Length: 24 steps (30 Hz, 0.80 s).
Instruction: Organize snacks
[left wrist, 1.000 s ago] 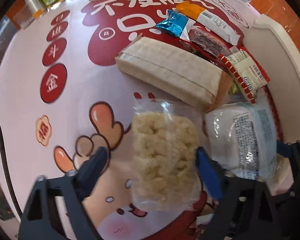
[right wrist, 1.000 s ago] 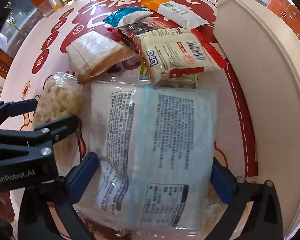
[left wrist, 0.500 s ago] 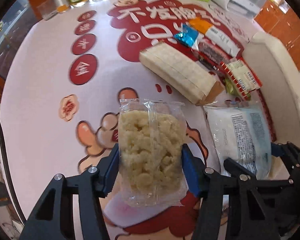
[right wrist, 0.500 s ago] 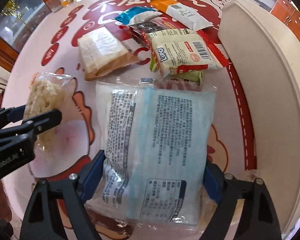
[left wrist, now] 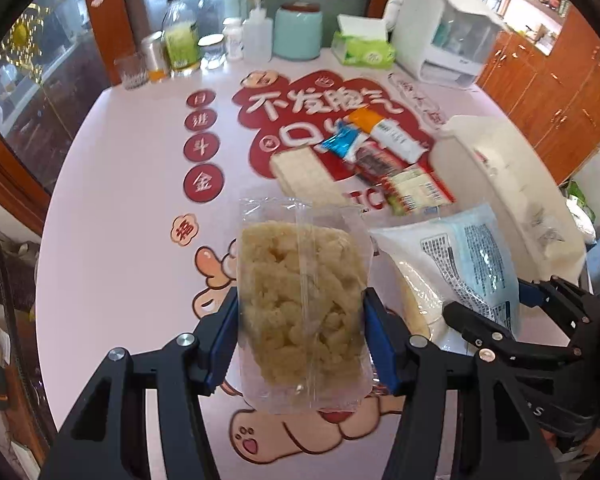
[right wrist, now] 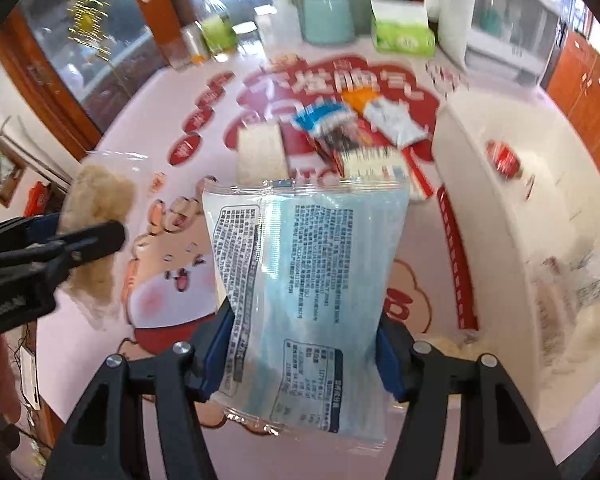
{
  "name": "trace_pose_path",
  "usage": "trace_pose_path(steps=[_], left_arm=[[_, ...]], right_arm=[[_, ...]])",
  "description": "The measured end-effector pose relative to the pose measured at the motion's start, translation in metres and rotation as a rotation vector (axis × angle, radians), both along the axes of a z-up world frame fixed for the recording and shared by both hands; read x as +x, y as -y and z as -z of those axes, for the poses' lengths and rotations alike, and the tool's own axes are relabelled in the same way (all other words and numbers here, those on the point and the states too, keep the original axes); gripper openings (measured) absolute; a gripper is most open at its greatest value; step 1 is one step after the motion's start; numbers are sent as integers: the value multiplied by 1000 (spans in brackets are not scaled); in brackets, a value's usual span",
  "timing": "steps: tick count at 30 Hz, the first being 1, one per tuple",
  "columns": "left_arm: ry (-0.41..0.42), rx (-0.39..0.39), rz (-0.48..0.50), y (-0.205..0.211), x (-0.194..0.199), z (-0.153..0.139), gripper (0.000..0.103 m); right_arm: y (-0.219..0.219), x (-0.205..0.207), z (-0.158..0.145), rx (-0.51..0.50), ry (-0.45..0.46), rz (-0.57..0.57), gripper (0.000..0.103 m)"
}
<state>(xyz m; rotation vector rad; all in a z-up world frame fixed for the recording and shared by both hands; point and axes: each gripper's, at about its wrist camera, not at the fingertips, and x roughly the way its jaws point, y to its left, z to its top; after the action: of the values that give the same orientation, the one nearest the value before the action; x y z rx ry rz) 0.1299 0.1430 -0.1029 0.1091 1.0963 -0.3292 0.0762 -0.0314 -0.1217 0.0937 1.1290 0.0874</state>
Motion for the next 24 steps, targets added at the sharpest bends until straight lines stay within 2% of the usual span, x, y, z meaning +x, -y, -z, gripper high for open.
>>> trace_pose_path(steps=[5, 10, 17, 24], left_arm=[[51, -7, 36, 32, -22, -27, 56], [79, -23, 65, 81, -37, -49, 57], [115, -48, 119, 178, -53, -75, 57], [161, -38, 146, 274, -55, -91, 57]], right_arm=[[19, -21, -38, 20, 125, -11, 61], [63, -50, -72, 38, 217, 28, 62], [160, -88, -109, 8, 327, 109, 62], [251, -97, -128, -18, 397, 172, 62]])
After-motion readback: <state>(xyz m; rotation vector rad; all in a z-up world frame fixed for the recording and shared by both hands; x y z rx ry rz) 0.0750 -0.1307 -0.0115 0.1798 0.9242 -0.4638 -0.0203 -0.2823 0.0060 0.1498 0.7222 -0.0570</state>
